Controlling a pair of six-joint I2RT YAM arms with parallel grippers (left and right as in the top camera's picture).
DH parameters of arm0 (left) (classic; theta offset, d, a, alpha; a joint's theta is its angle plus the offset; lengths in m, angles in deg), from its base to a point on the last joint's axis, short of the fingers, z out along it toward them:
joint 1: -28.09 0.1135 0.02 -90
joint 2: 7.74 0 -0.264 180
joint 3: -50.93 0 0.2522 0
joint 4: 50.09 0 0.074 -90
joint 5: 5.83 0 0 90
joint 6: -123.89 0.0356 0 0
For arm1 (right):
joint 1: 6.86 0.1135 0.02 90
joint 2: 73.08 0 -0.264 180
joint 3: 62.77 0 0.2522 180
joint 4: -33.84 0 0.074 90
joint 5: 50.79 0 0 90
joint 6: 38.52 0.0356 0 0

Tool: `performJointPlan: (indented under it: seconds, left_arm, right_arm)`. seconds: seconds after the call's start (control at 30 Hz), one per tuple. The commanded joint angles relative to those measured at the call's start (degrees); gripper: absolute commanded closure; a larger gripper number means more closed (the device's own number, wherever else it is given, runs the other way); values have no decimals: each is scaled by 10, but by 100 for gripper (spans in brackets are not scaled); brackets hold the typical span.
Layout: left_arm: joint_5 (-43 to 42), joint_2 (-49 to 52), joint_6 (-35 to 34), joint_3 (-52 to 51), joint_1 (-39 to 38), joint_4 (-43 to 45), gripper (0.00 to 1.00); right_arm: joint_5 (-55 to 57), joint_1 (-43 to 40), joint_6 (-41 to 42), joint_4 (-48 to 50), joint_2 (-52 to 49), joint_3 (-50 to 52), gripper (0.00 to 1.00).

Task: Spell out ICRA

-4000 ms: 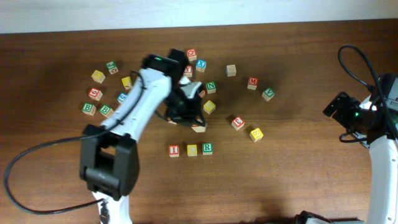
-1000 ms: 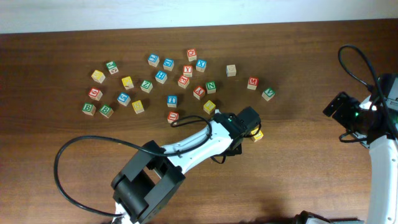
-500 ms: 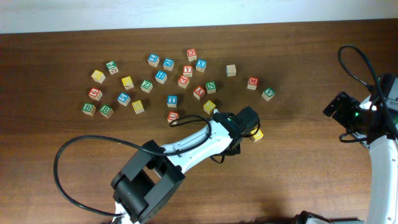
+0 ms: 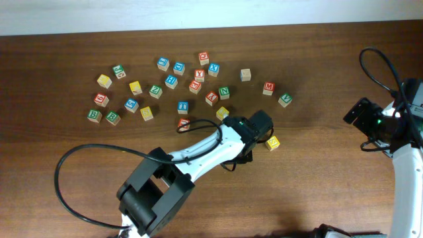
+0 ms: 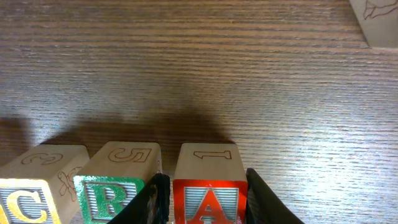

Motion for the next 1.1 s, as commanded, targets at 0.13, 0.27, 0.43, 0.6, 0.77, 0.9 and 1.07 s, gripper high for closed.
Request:
performJointPlan:
  seconds: [0.13, 0.27, 0.43, 0.6, 0.77, 0.9, 1.07]
  left_arm:
    - [-16, -2, 32, 71, 5, -37, 70]
    - [-16, -2, 33, 126, 16, -97, 73]
    - [-14, -16, 68, 263, 59, -222, 72]
    - [14, -137, 97, 351, 163, -324, 71]
    - [40, -213, 136, 351, 347, -435, 75]
    - [40, -212, 137, 318, 401, -437, 67]
    - [-29, -213, 215, 288, 468, -440, 68]
  right_arm:
    - [5, -3, -6, 0, 0, -7, 2]
    - [5, -3, -6, 0, 0, -7, 2]
    - [5, -3, -6, 0, 0, -7, 2]
    - [5, -3, -6, 0, 0, -7, 2]
    - [5, -3, -6, 0, 0, -7, 2]
    - [5, -3, -6, 0, 0, -7, 2]
    - [3, -3, -4, 17, 0, -7, 2]
